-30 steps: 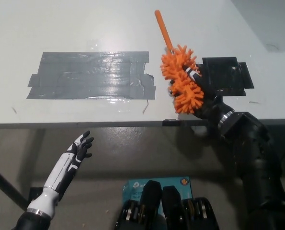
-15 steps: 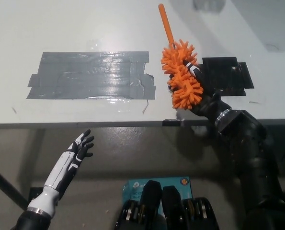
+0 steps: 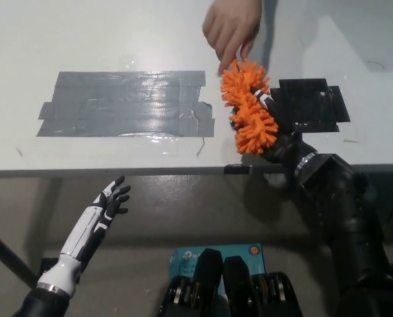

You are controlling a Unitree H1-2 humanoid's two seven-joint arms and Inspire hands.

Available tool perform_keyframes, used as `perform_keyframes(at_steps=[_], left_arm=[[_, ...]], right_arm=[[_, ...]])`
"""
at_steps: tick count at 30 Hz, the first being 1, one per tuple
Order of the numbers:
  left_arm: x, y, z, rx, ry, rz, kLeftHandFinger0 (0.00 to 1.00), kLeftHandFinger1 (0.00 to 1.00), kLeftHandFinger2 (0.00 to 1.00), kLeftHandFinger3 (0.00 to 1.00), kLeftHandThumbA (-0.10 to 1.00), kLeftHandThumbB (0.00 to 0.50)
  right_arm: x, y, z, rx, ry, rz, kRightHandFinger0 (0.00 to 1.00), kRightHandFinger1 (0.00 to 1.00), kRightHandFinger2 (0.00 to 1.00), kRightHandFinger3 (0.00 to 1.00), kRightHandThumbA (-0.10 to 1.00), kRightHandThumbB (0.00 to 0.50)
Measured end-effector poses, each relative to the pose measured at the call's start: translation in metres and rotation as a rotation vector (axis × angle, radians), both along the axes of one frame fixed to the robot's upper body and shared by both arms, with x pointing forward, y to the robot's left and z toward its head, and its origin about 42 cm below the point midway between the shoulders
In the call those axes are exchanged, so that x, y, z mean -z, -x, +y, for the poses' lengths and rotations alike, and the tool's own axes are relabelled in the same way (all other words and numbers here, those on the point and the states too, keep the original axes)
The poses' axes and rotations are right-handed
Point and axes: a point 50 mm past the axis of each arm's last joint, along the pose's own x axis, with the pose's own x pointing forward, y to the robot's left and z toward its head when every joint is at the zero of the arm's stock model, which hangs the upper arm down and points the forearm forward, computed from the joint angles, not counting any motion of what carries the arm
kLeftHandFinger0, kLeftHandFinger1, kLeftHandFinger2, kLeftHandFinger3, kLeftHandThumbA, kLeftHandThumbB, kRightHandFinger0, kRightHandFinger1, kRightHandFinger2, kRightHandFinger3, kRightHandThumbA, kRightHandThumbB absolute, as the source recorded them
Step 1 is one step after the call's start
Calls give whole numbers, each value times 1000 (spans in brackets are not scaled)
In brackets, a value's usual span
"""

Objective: An orange duster is kept infront of the robot in the middle of the table and the robot extends its right arm to grab the duster, picks it up and hands it to a person

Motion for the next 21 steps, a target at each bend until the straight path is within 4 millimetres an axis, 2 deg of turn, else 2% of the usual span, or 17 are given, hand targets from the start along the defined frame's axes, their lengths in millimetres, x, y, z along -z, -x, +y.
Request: perform_keyframes(at_steps=[3, 9, 10, 11, 13, 14, 15, 16, 17, 18, 21], left_arm=[[-1, 0, 0, 1, 0, -2, 872, 912, 925, 1000, 1000, 137], [-3, -3, 0, 2, -2, -9, 873, 909, 920, 1000, 1000, 134], [-3, -3, 0, 2, -2, -9, 874, 909, 920, 1000, 1000, 131], [-4, -3, 0, 3, -2, -11, 875, 910, 920, 1000, 1000, 132], [-5, -4, 0, 3, -3, -14, 875, 910, 920, 1000, 1000, 132], [-5, -4, 0, 3, -3, -14, 875, 910, 920, 1000, 1000, 132], [-5, -4, 0, 3, -3, -14, 874, 910, 919, 1000, 1000, 133], [-5, -4, 0, 3, -3, -14, 874, 910, 919, 1000, 1000, 133], [-5, -4, 0, 3, -3, -14, 874, 909, 918, 1000, 1000, 133], [-5, -4, 0, 3, -3, -14, 870, 904, 914, 1000, 1000, 127], [-5, -4, 0, 3, -3, -14, 869, 904, 915, 1000, 1000, 127]], right_arm=[[4, 0, -1, -2, 0, 17, 0, 299, 610, 800, -100, 131], [6, 0, -1, -6, -4, 23, 0, 323, 631, 825, -100, 134], [6, 0, -1, -6, -4, 23, 6, 372, 690, 931, -100, 181], [6, 0, -1, -6, -5, 22, 175, 582, 951, 1000, -100, 256], [5, 0, -1, -7, -6, 21, 175, 582, 951, 1000, -100, 256], [5, 0, -1, -7, -5, 19, 615, 977, 1000, 1000, 23, 272], [5, 0, -1, -7, -5, 19, 1000, 1000, 1000, 1000, 322, 378], [4, 0, -1, -9, -2, 14, 1000, 1000, 1000, 1000, 322, 378], [3, 0, 0, -11, 0, 10, 1000, 1000, 1000, 1000, 396, 427], [0, -1, 0, -16, 3, -2, 1000, 1000, 1000, 1000, 491, 441], [-8, 0, 1, -32, 4, -49, 1000, 1000, 1000, 1000, 586, 497]])
